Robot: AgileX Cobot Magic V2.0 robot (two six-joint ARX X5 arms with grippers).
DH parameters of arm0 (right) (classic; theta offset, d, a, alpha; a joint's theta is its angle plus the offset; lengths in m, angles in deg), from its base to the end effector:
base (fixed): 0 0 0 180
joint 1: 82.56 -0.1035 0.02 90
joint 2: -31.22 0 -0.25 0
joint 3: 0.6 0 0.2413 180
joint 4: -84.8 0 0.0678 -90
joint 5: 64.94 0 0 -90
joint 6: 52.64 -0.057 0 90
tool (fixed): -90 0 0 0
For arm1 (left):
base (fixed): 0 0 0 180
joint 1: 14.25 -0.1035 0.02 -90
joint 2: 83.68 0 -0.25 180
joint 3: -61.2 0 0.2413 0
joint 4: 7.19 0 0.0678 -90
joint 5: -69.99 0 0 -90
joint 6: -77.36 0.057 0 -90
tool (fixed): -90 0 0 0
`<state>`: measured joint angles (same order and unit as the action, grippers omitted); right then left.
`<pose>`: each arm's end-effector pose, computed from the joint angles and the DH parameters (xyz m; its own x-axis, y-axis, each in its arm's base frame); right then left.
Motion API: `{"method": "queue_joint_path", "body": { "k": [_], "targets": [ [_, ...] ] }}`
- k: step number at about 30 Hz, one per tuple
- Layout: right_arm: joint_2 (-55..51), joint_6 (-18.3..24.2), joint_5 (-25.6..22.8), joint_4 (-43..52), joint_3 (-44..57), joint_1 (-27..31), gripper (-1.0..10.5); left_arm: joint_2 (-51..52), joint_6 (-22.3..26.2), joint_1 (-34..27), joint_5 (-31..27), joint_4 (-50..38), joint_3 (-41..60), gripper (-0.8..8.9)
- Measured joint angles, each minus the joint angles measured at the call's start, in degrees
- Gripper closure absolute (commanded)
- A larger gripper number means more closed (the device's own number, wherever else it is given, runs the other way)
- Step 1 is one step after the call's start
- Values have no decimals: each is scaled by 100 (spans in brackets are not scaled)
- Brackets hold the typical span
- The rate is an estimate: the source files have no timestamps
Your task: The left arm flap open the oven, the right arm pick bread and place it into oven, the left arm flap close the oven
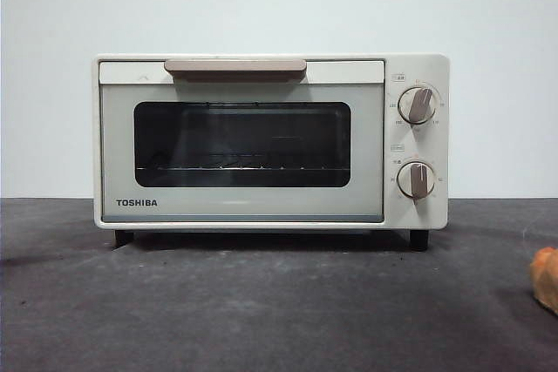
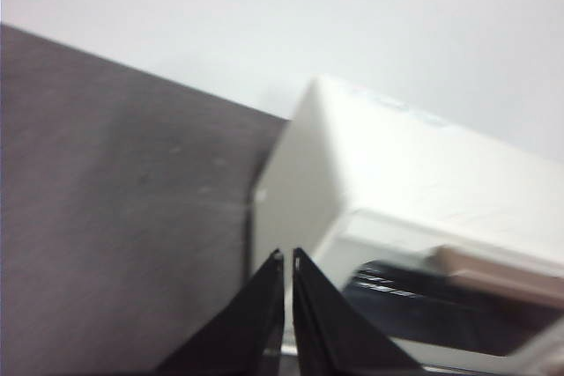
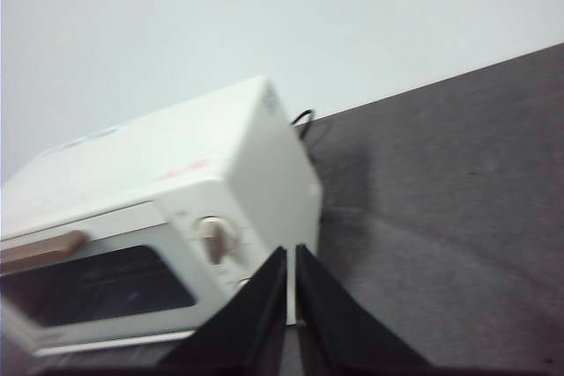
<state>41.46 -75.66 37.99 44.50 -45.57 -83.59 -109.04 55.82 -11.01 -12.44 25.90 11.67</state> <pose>0.0948 0.0145 0.2734 0.9659 0.2412 -0.0946 -0.1831 0.8939 0.4092 0.1364 -0.0152 0.2901 0.9703 -0.1869 -0.1537 0.1161 0.9170 -0.3817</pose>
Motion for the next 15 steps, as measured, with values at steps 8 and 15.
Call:
{"method": "queue_joint_path", "body": {
  "k": [8, 15],
  "targets": [
    [1047, 332, 1224, -763, -1224, -17, 935, -1145, 236, 437, 791, 448, -1399, 797],
    [1788, 1078, 1394, -1425, -2074, -560, 935, -1676, 846, 1027, 1189, 975, -2094, 798]
  ]
}}
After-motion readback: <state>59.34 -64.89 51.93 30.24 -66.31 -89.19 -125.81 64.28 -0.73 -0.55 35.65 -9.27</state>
